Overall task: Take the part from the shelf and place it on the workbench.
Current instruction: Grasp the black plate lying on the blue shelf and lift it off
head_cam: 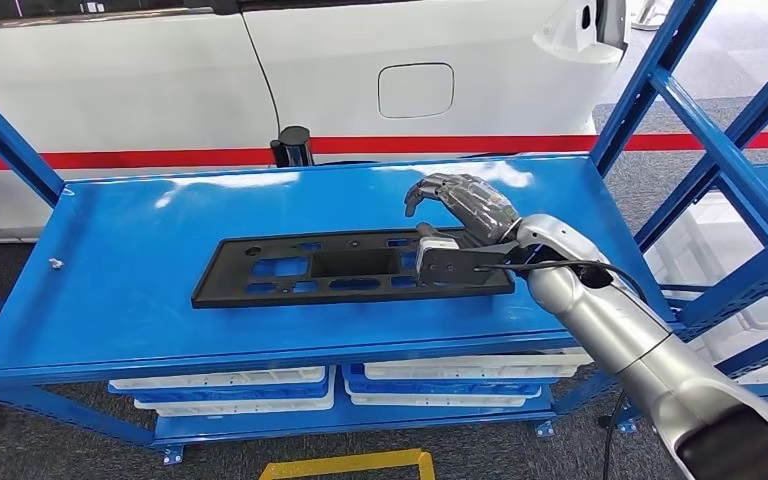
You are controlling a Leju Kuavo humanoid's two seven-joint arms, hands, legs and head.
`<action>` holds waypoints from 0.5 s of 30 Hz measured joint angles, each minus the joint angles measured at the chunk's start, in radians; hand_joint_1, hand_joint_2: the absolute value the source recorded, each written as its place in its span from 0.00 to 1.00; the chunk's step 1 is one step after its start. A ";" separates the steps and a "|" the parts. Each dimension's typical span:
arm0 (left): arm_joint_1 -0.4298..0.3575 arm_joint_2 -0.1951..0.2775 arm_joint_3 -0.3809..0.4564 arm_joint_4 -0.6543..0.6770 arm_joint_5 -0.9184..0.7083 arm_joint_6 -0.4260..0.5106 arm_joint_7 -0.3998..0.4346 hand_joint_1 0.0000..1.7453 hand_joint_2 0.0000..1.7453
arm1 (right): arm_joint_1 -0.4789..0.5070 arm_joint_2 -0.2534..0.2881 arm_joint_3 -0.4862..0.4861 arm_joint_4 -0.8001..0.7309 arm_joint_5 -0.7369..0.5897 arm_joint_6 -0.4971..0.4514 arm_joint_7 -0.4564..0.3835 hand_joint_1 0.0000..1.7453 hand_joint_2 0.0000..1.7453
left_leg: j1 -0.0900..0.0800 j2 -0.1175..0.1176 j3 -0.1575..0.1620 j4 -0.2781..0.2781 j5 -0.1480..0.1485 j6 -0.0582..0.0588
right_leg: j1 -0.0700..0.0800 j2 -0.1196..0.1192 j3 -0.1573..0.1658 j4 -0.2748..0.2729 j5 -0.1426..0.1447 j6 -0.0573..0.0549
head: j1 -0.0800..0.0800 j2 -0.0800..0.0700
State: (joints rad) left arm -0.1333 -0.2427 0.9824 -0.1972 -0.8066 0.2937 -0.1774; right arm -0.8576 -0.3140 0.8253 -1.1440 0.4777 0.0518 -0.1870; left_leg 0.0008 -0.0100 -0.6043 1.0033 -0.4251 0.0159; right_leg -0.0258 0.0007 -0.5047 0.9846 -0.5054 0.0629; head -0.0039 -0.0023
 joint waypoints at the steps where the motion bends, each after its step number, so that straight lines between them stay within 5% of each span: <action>1: 0.001 0.000 0.002 0.000 0.001 0.000 -0.002 0.00 1.00 | 0.000 0.000 0.005 0.000 -0.004 0.010 0.004 1.00 1.00 | 0.000 0.000 0.000 0.000 0.000 0.000 | 0.000 0.000 0.000 0.000 0.000 0.000 | 0.000 0.000; 15: 0.005 0.000 0.008 0.000 0.003 0.000 -0.009 0.00 1.00 | -0.008 -0.066 0.037 -0.041 -0.071 0.075 0.049 1.00 1.00 | 0.000 0.000 0.000 0.000 0.000 0.000 | -0.001 0.000 0.000 0.000 0.000 0.000 | 0.000 0.000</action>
State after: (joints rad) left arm -0.1279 -0.2432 0.9903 -0.1972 -0.8040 0.2937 -0.1866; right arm -0.8655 -0.3801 0.8620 -1.1852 0.4068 0.1269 -0.1380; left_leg 0.0004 -0.0102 -0.6043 1.0035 -0.4251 0.0159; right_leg -0.0263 0.0006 -0.5046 0.9845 -0.5054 0.0630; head -0.0038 -0.0023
